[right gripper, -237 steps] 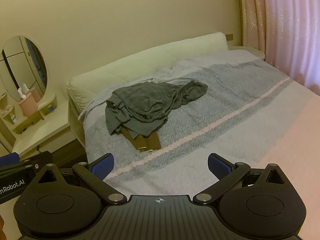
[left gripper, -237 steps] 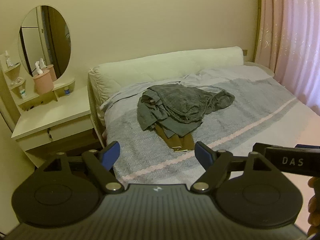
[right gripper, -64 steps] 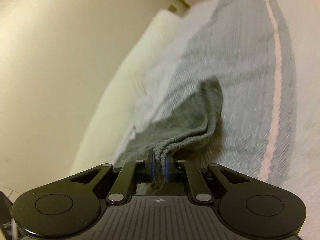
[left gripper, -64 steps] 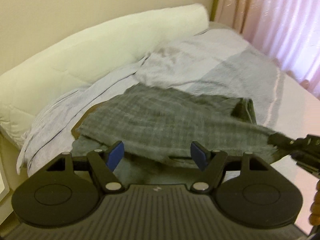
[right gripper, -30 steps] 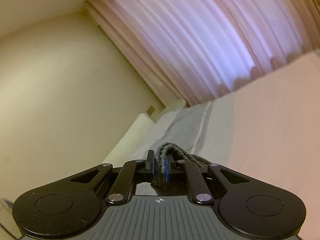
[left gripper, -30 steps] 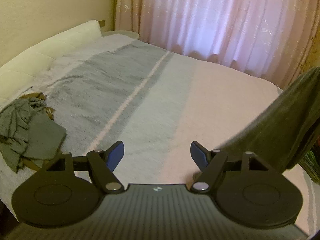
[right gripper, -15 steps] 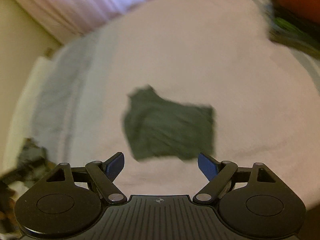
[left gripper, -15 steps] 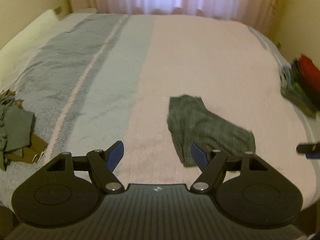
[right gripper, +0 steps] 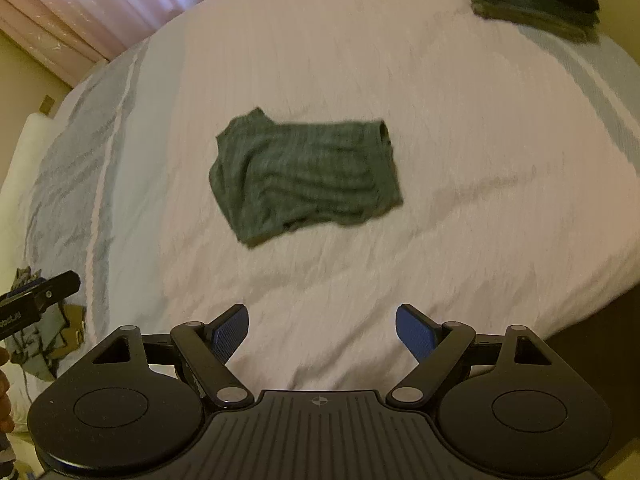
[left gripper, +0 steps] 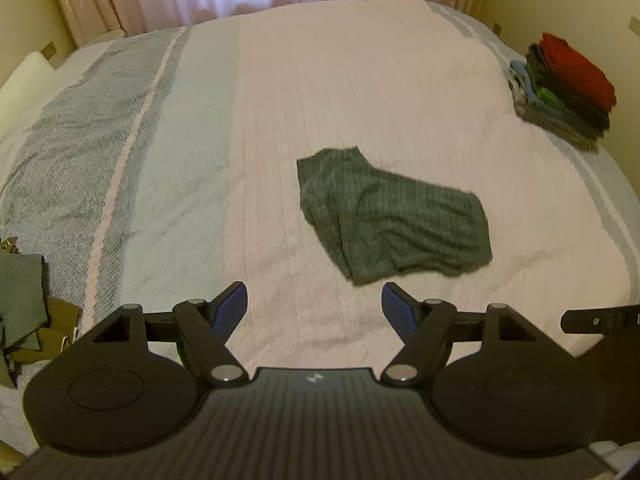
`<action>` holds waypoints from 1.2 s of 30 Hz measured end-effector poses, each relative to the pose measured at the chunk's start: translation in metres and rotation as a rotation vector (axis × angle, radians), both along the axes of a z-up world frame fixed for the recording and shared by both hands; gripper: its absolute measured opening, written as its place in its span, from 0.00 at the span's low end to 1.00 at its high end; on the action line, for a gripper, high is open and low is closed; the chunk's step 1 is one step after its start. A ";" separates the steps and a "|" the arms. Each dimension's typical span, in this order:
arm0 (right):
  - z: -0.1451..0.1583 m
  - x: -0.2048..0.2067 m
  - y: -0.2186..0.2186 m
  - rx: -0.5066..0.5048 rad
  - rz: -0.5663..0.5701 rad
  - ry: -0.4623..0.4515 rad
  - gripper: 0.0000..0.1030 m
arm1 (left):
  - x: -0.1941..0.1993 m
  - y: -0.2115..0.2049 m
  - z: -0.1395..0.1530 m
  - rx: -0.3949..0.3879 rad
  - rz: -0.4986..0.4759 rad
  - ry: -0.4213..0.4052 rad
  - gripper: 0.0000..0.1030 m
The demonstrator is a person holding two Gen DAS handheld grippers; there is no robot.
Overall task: Fold clothes
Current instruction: 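Move the right tool to the shorts' waistband and grasp it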
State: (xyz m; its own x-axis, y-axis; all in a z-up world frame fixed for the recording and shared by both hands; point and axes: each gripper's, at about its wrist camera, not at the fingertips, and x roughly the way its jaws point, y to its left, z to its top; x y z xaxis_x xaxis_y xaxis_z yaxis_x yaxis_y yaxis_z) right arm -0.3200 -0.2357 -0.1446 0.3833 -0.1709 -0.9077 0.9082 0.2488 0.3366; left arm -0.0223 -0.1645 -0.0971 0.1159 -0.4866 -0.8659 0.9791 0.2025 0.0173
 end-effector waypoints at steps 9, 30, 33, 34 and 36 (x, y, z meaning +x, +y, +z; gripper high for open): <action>-0.017 0.000 0.046 0.030 -0.036 0.038 0.81 | 0.000 0.032 -0.014 0.029 -0.038 0.007 0.70; -0.035 -0.045 -0.044 0.034 0.016 0.049 0.81 | -0.054 -0.039 -0.026 0.078 0.004 -0.008 0.70; -0.039 -0.048 -0.065 0.037 0.054 0.063 0.81 | -0.065 -0.054 -0.032 0.091 0.027 -0.002 0.70; -0.041 -0.049 -0.071 0.042 0.070 0.065 0.81 | -0.068 -0.058 -0.034 0.095 0.035 0.003 0.70; -0.044 -0.048 -0.082 0.043 0.099 0.071 0.81 | -0.074 -0.065 -0.038 0.105 0.054 0.014 0.70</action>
State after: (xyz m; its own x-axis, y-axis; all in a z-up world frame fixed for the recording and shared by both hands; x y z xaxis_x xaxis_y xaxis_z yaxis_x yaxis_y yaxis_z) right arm -0.3682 -0.3180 -0.1885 0.3310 -0.0954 -0.9388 0.9018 0.3249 0.2850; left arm -0.0958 -0.2296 -0.1352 0.1277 -0.3867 -0.9133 0.9670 0.2532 0.0280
